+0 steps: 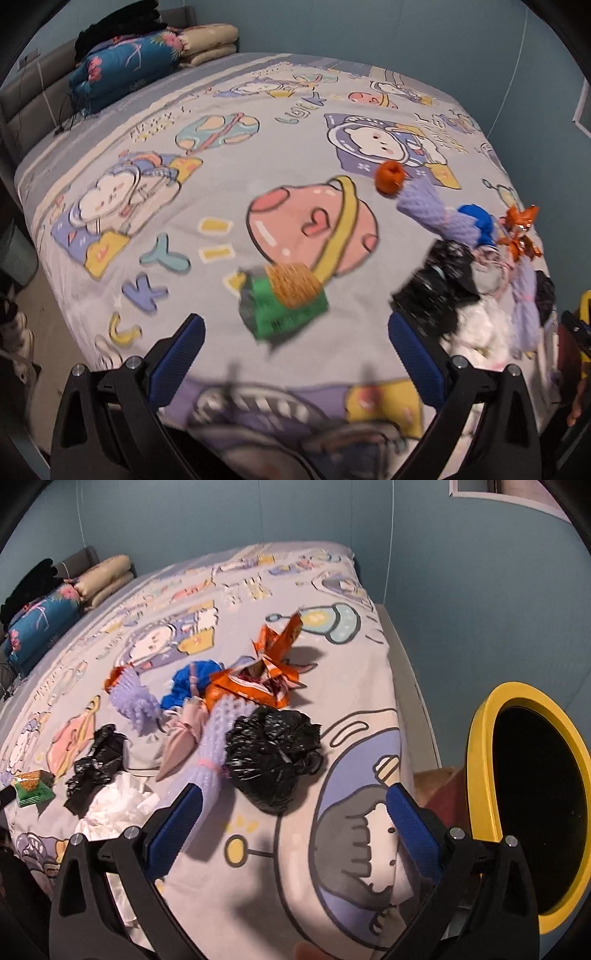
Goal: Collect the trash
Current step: 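Grasp the green snack bag with the left tool while the right tool grasps the black plastic bag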
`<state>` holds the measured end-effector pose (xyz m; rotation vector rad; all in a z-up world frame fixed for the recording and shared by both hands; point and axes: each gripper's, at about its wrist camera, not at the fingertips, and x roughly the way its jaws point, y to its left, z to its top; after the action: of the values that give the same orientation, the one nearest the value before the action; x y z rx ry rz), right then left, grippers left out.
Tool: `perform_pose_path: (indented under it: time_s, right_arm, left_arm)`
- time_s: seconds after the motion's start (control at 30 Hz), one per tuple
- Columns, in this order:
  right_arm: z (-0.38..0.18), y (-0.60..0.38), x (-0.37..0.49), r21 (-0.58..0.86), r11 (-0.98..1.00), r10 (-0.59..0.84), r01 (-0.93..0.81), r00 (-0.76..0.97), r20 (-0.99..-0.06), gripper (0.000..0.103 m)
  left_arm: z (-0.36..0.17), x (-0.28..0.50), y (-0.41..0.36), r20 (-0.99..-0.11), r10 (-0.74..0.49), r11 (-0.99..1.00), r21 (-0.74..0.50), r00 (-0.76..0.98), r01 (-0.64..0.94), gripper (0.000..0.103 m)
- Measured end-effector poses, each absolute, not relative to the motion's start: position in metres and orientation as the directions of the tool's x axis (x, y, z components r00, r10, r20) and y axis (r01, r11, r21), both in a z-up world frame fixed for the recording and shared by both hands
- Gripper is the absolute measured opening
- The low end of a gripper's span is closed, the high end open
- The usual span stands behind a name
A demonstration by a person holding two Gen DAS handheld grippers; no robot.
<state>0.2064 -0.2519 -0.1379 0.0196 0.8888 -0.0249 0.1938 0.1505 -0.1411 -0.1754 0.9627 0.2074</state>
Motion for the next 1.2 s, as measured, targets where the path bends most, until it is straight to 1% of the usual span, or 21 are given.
perform_pose_path:
  time_s: [0.17,0.27,0.37,0.47,0.57,0.63,0.73,0.77,0.8,0.87,0.9,0.93,1.0,1.07,1.13,1.17,1.2]
  right_arm:
    - [-0.135,-0.252,0.219,-0.036,0.999,-0.037,0.015,0.648,-0.761,0.095]
    - [-0.134,-0.251,0.225,-0.033,0.999,-0.033,0.013,0.663,-0.748,0.095]
    - [-0.136,-0.252,0.229,-0.039,0.998,-0.064,0.051,0.691,-0.720,0.095]
    - [-0.142,-0.258,0.233,-0.013,0.997,-0.065,0.082,0.667,-0.742,0.095]
    - [-0.144,-0.257,0.232,-0.042,0.995,-0.089,0.085,0.668,-0.739,0.095]
    - [-0.146,-0.256,0.236,-0.044,0.996,-0.081,0.072,0.661,-0.746,0.095]
    - [-0.150,-0.255,0.243,-0.030,0.998,-0.062,0.060,0.649,-0.758,0.093]
    - [-0.151,-0.254,0.246,-0.030,0.998,-0.057,0.054,0.646,-0.761,0.092]
    - [-0.152,-0.254,0.249,-0.027,0.998,-0.051,0.048,0.640,-0.766,0.088]
    - [-0.155,-0.253,0.252,-0.023,0.999,-0.041,0.037,0.628,-0.777,0.086]
    - [-0.157,-0.254,0.254,-0.019,0.999,-0.037,0.035,0.622,-0.782,0.084]
    - [-0.159,-0.254,0.255,-0.011,0.999,-0.030,0.035,0.612,-0.790,0.081]
    - [-0.162,-0.254,0.258,-0.002,1.000,-0.020,0.030,0.598,-0.801,0.081]
    - [-0.164,-0.250,0.260,-0.007,1.000,-0.017,0.019,0.597,-0.802,0.078]
    - [-0.166,-0.247,0.262,-0.005,1.000,-0.008,0.006,0.589,-0.808,0.071]
    - [-0.167,-0.246,0.263,-0.001,1.000,-0.004,0.006,0.586,-0.810,0.068]
    - [-0.168,-0.245,0.265,0.006,1.000,0.003,0.003,0.583,-0.813,0.062]
  left_arm:
    - [-0.151,0.213,0.164,-0.840,0.090,0.967,-0.056,0.535,-0.249,0.096]
    - [-0.160,0.214,0.173,-0.844,0.078,0.956,-0.087,0.531,-0.279,0.096]
    - [-0.173,0.214,0.176,-0.849,0.083,0.955,-0.083,0.522,-0.286,0.096]
    - [-0.179,0.215,0.180,-0.836,0.055,0.948,-0.128,0.546,-0.292,0.096]
    - [-0.177,0.218,0.184,-0.823,0.053,0.943,-0.144,0.565,-0.299,0.096]
    - [-0.178,0.222,0.185,-0.821,0.052,0.942,-0.149,0.569,-0.301,0.096]
    - [-0.181,0.228,0.181,-0.825,0.065,0.952,-0.118,0.561,-0.284,0.096]
    - [-0.183,0.231,0.177,-0.827,0.082,0.959,-0.087,0.556,-0.271,0.096]
    - [-0.184,0.232,0.176,-0.828,0.085,0.962,-0.077,0.554,-0.262,0.096]
    - [-0.188,0.235,0.176,-0.837,0.080,0.965,-0.071,0.541,-0.253,0.096]
    - [-0.190,0.236,0.177,-0.843,0.073,0.965,-0.076,0.533,-0.252,0.094]
    - [-0.193,0.237,0.177,-0.849,0.068,0.965,-0.076,0.524,-0.250,0.089]
    - [-0.196,0.237,0.177,-0.854,0.068,0.966,-0.074,0.516,-0.249,0.082]
    - [-0.197,0.236,0.175,-0.853,0.070,0.968,-0.068,0.518,-0.241,0.079]
    - [-0.200,0.238,0.169,-0.856,0.079,0.975,-0.042,0.511,-0.220,0.068]
    - [-0.203,0.239,0.167,-0.859,0.079,0.976,-0.035,0.506,-0.214,0.067]
    - [-0.205,0.240,0.166,-0.860,0.090,0.976,-0.023,0.503,-0.215,0.067]
